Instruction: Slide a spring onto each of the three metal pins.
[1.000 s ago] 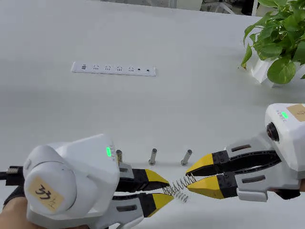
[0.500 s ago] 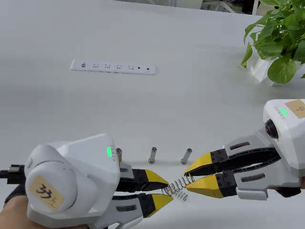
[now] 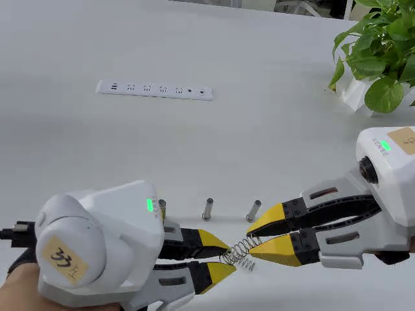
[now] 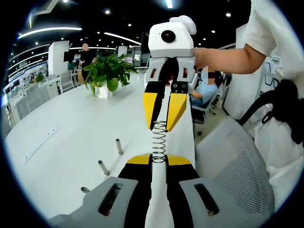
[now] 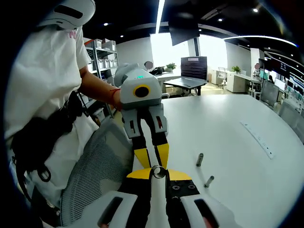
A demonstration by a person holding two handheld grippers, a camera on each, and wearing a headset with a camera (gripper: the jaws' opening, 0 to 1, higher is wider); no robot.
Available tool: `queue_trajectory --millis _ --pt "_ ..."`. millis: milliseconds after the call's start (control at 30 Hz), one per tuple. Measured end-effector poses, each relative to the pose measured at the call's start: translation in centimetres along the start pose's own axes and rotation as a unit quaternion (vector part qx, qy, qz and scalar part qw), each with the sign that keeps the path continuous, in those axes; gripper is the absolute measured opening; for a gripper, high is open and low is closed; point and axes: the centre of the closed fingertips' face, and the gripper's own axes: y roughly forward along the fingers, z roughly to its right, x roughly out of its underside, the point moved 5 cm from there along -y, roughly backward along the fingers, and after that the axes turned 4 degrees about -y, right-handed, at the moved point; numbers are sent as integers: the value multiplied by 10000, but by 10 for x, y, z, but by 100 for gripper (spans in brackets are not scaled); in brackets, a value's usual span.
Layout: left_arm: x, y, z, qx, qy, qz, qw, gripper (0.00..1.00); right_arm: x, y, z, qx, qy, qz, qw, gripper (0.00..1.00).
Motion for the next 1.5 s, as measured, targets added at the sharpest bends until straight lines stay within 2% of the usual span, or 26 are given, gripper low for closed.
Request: queue_trajectory --millis 467,867,1100,1200,1300,1367,1500 --pt "0 1 1 3 20 20 10000 7 -8 3 -2 -37 -150 -61 9999 6" --pt "0 1 2 5 23 63 10000 6 -9 2 -3 -123 -118 -152 9997 7" --pt "-2 2 1 0 19 107 9999 6 -15 1 -1 -263 -230 -401 9986 12" --pt "-2 2 1 -9 29 107 9999 6 -14 2 -1 -492 -447 -746 9950 13" --pt "-3 3 1 -14 38 132 9999 6 -16 5 2 -698 -677 -1091 9893 14" --pt "-3 3 0 -28 47 132 9999 6 -19 7 3 -785 -766 -1165 9871 14" --pt "-4 3 -1 -52 31 177 9998 6 -22 11 6 -1013 -995 -1457 9791 13"
